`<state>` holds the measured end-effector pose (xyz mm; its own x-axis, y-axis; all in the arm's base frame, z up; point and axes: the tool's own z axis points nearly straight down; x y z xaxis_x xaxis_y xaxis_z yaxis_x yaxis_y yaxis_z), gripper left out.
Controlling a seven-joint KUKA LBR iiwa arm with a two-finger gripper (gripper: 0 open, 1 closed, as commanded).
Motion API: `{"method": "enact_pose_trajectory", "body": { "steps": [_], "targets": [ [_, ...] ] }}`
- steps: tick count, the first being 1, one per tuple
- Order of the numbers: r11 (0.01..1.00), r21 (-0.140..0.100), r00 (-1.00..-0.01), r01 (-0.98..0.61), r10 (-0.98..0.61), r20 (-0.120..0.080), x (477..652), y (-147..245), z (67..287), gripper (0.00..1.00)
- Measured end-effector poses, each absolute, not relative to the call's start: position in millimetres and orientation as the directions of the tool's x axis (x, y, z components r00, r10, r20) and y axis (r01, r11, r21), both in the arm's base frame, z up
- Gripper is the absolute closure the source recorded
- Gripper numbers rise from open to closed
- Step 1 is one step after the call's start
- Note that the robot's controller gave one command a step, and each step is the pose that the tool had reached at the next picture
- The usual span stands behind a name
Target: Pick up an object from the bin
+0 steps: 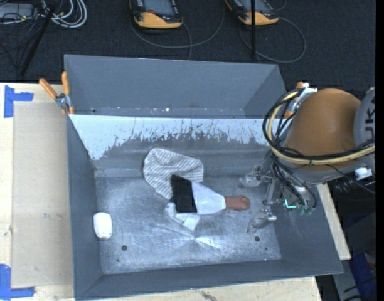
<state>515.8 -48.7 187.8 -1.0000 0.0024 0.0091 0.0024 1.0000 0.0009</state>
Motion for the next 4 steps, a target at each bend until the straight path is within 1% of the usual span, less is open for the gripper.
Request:
{"method": "enact_pose_trajectory", "body": {
  "steps": [1,2,3,4],
  "targets": [
    [1.0,0.0,-1.0,0.001,0.001,0.002,517.5,-49,191,0.0],
    [0.999,0.0,-0.999,0.047,0.047,-0.007,532.2,-46,147,0.0],
    [0.999,0.001,-0.999,0.039,0.039,-0.003,551.1,-50,105,0.0],
    [0.995,0.003,-0.995,0.104,0.104,0.007,584.0,-70,76,1.0]
  ]
}}
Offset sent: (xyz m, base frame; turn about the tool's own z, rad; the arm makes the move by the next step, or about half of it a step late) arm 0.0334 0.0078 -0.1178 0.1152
